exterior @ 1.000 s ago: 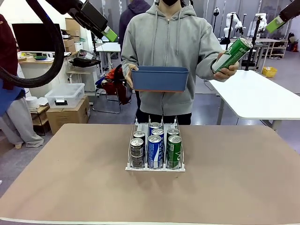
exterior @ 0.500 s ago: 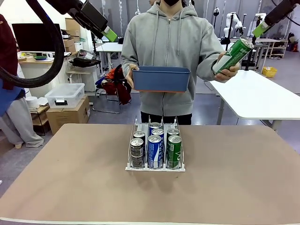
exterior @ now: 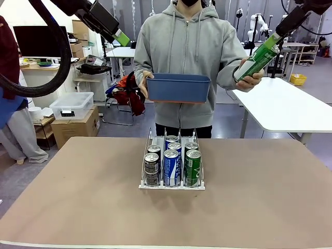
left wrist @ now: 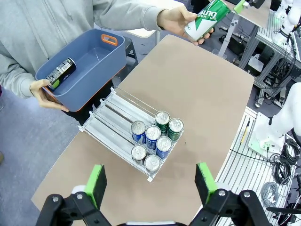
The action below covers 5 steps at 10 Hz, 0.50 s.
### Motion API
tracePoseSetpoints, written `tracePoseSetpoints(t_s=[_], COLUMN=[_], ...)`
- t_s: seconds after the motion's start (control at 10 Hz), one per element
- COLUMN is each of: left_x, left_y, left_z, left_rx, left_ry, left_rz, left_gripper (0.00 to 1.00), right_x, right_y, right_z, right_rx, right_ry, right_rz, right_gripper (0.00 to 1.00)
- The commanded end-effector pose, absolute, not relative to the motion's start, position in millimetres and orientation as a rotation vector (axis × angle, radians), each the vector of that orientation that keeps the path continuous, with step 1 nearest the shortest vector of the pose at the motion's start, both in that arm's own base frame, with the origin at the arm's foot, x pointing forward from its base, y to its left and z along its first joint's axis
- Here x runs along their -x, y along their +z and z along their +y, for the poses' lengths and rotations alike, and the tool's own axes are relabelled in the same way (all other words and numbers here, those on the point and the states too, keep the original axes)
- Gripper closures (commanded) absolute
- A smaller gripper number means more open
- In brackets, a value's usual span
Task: Fill the beverage cans into the dispenser.
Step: Pick up the Sprite handed by the human.
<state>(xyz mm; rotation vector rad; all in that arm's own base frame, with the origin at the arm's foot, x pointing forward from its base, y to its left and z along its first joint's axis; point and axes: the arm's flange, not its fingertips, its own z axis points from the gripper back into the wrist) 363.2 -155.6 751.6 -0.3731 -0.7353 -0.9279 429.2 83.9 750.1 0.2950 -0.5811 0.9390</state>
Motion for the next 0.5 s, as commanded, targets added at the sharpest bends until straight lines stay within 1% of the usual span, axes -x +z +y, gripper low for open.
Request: tracePoseSetpoints(t_s=[0.0, 0.4], left_x=[-364, -364], left_y=[750, 750], left_z=[-154, -154], left_rx=[0.379, 0.379], left_ry=[-0.923, -0.923], left_rz=[-0.729, -0.729], left_gripper=[0.00, 0.00], right_x=[-429, -431], right_y=[747, 729], right_z=[88, 92], right_rx=[-0.311, -0.358], right_ry=[0.927, 0.894], right_rz=[-0.551, -0.535], right_gripper=[0.00, 0.00])
